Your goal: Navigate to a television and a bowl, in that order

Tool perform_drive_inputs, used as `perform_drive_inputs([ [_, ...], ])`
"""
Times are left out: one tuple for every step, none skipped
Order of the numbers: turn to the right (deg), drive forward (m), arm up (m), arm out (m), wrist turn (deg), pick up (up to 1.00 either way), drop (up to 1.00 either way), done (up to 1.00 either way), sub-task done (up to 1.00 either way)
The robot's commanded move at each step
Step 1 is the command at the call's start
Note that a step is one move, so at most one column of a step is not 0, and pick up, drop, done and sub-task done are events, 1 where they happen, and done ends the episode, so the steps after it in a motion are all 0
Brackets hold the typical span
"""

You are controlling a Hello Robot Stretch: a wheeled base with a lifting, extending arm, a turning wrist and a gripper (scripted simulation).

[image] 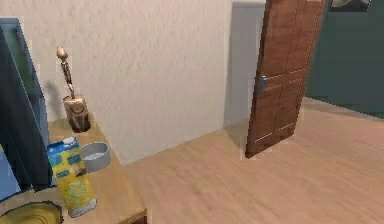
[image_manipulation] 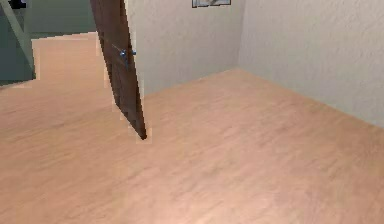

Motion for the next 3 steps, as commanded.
perform_drive_inputs([
  [0.0, 0.10, 0.00, 0.00, 0.0, 0.00, 0.00, 0.00, 0.00],
  [-30.0, 0.00, 0.00, 0.00, 0.0, 0.00, 0.00, 0.00, 0.00],
  [0.0, 0.00, 0.00, 0.00, 0.0, 0.00, 0.00, 1.00, 0.00],
])
